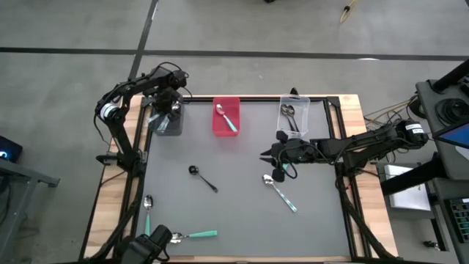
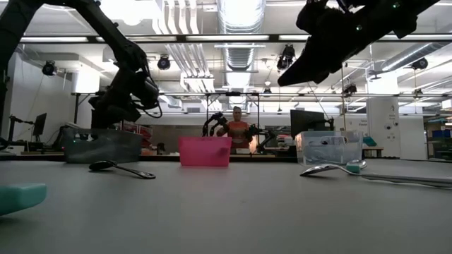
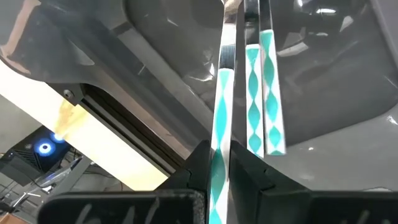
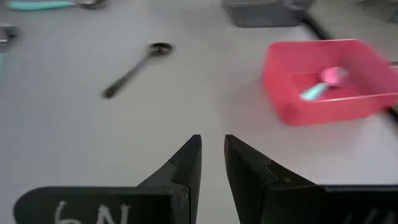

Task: Sort silverware by color (type)
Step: Adjust the patterned spoon on the black bin

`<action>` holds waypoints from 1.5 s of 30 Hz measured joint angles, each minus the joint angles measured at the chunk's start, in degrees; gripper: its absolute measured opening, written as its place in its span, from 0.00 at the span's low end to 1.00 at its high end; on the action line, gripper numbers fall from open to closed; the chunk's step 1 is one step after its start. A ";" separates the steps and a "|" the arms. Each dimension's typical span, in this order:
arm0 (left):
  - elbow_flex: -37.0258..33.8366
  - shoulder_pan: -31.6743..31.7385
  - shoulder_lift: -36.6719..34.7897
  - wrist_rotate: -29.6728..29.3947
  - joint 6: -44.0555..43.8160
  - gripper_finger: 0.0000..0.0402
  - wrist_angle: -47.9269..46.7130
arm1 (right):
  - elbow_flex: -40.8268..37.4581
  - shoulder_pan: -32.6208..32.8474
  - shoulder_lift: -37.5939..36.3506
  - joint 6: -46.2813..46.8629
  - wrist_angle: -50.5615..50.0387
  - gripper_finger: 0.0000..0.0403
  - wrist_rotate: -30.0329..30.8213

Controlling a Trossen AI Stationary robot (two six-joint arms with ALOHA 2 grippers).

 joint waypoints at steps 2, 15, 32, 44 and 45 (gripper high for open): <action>-0.02 0.00 0.00 -0.02 0.02 0.04 0.06 | 0.00 0.02 -0.07 0.03 0.10 0.15 -5.65; -0.06 0.00 0.00 -0.02 1.32 0.04 -1.58 | 0.02 0.07 -0.22 -0.78 5.66 0.15 -17.53; 2.94 0.02 0.00 -0.07 0.93 0.04 -6.01 | 0.02 0.04 -0.22 -0.87 4.77 0.15 -17.46; 3.94 0.02 0.00 0.92 1.05 0.04 -10.17 | 0.00 0.00 -0.22 -3.91 4.31 0.15 -17.33; 4.07 0.02 0.00 1.14 1.13 0.04 -10.36 | -0.02 -0.09 -0.22 -4.42 4.38 0.15 -17.31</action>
